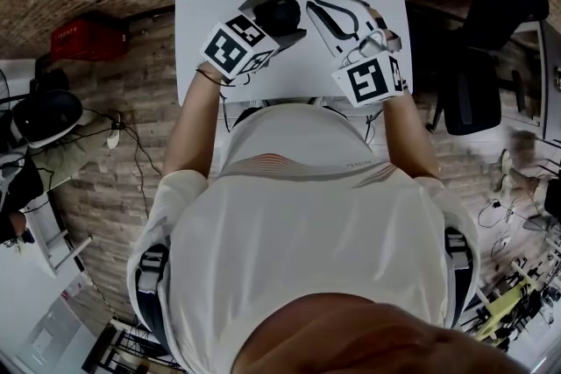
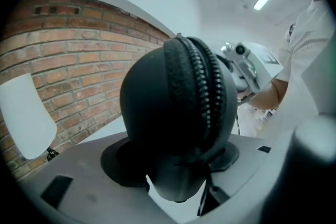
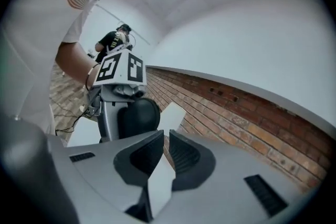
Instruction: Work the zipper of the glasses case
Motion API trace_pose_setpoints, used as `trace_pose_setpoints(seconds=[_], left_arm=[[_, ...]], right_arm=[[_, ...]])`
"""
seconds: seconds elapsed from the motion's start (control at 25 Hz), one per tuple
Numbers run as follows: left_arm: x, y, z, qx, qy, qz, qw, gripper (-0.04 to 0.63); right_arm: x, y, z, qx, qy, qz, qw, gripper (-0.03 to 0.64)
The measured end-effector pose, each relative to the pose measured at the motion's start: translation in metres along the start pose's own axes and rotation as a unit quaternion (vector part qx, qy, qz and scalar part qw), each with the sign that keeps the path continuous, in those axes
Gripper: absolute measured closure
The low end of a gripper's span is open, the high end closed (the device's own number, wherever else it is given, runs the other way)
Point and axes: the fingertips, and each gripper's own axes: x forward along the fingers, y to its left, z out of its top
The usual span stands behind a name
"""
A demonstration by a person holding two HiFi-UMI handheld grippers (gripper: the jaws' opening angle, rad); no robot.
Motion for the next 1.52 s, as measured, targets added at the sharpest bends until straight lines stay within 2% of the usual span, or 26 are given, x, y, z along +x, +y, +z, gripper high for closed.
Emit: trace_pose_setpoints(seconds=[0.12, 0.28, 0.4, 0.56, 0.64, 0.76, 1.52], left_arm=[[-0.018, 0.019, 0.023, -0.017, -0.076, 0.045, 0.9959, 0.322], [-0.045, 0.051, 0.035, -0.025, -0.131, 0.137, 0.9815, 0.322], [-0.075, 0.071, 0.044, -0.043, -0.187, 0.209, 0.959, 0.323], [-0.118, 0.089, 0.046, -0.066, -0.259, 0.299, 0.9161, 0.322], [-0.126, 0.093, 0.038, -0.082, -0.267, 0.318, 0.9061, 0.323], [-0.126, 0.095, 0.028, -0.097, -0.266, 0.319, 0.9047, 0.322], [-0.125, 0.088, 0.029, -0.094, -0.268, 0.306, 0.9088, 0.322]], right_arm=[[-0.004, -0.022, -0.012, 0.086, 0.01, -0.029, 0.996, 0.54], [-0.011, -0.053, -0.035, 0.172, 0.033, -0.081, 0.981, 0.549], [-0.018, -0.072, -0.057, 0.218, 0.042, -0.116, 0.968, 0.555], [-0.032, -0.091, -0.086, 0.28, 0.054, -0.155, 0.946, 0.565], [-0.038, -0.096, -0.095, 0.298, 0.057, -0.17, 0.938, 0.565], [-0.039, -0.096, -0.099, 0.304, 0.058, -0.176, 0.935, 0.565], [-0.036, -0.086, -0.09, 0.292, 0.055, -0.162, 0.941, 0.565]])
